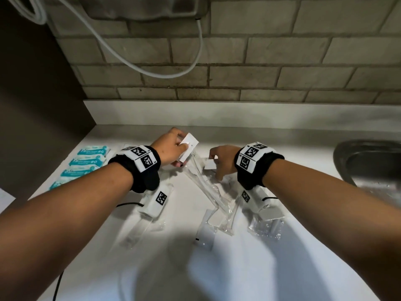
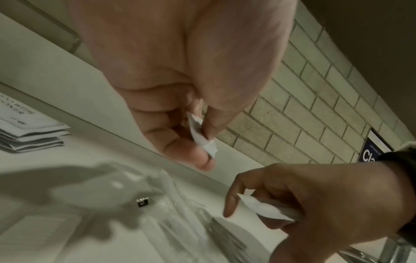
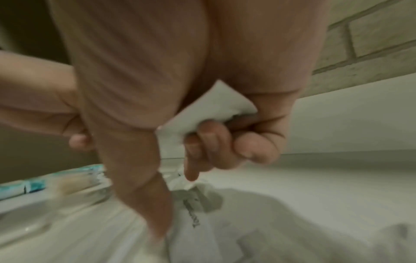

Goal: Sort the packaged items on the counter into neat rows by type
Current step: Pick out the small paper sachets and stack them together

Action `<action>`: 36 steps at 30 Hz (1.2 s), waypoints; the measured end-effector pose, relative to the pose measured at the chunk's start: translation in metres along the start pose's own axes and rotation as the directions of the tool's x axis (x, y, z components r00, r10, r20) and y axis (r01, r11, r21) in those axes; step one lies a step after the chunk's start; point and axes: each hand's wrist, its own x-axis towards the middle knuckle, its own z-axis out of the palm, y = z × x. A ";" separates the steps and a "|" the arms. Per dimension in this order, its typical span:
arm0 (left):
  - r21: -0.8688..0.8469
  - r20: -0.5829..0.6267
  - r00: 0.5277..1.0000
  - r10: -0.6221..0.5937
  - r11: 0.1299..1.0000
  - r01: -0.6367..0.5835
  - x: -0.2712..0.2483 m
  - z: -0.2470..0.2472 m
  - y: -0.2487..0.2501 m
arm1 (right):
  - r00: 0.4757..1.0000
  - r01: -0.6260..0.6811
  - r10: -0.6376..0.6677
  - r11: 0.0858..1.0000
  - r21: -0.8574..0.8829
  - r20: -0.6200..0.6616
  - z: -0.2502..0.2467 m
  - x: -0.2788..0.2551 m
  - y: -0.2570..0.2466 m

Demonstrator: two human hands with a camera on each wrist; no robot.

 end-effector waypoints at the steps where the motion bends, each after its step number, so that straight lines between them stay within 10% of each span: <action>1: 0.011 -0.022 1.000 0.022 1.000 -0.022 0.001 0.000 -0.002 | 1.000 0.014 -0.015 1.000 -0.018 -0.022 0.002 0.002 -0.002; 12: -0.104 -0.058 0.998 0.023 0.994 -0.029 -0.005 -0.007 -0.007 | 0.997 -0.050 0.041 0.986 -0.162 -0.059 0.001 0.030 -0.002; 21: -0.338 -0.115 0.981 -0.154 0.935 0.107 -0.021 -0.010 -0.017 | 0.955 0.104 -0.047 0.978 0.183 -0.293 -0.025 0.000 -0.018; 26: -0.540 -0.045 0.973 -0.226 0.825 0.166 -0.040 -0.012 -0.019 | 0.914 0.331 -0.102 0.750 0.573 -0.393 -0.039 -0.018 -0.062; 36: -0.645 -0.075 0.983 -0.170 0.760 0.083 -0.087 -0.035 -0.027 | 0.906 0.255 0.058 0.714 0.652 -0.419 -0.001 -0.031 -0.107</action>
